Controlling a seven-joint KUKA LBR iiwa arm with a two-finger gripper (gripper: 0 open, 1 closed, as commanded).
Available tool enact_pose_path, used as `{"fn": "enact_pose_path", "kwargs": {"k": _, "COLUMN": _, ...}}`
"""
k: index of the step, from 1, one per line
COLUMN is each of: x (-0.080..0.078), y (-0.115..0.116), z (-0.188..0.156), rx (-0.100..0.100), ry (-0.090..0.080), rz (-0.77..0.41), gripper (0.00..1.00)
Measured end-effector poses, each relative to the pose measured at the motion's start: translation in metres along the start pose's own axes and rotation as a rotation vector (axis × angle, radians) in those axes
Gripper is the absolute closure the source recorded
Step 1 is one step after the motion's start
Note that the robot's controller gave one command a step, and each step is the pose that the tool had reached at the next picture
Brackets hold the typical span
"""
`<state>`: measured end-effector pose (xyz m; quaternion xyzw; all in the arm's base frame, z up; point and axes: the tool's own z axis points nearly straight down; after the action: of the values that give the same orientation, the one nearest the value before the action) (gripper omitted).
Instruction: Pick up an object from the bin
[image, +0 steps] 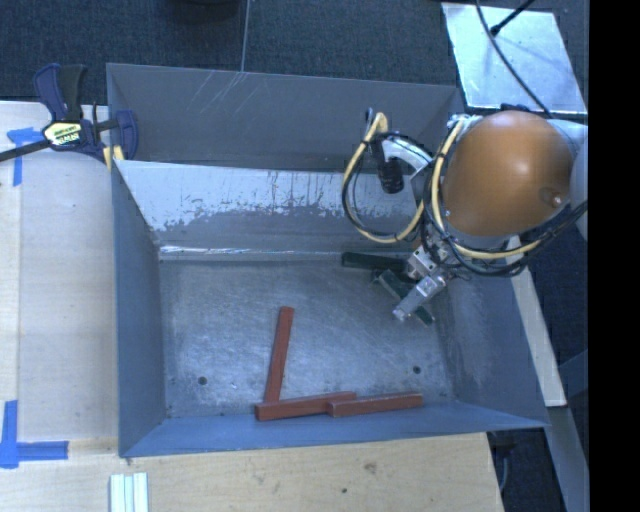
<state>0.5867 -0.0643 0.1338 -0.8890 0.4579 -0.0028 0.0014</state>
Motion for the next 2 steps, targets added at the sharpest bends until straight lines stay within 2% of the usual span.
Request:
{"fn": "enact_pose_path", "kwargs": {"k": 1, "x": -0.022, "y": -0.027, "z": 0.031, "rx": -0.001, "ry": -0.007, "rz": -0.259, "gripper": 1.0}}
{"fn": "enact_pose_path", "kwargs": {"k": 2, "x": -0.058, "y": -0.007, "z": -0.062, "rx": 0.002, "ry": -0.001, "rz": -0.288, "gripper": 1.0}}
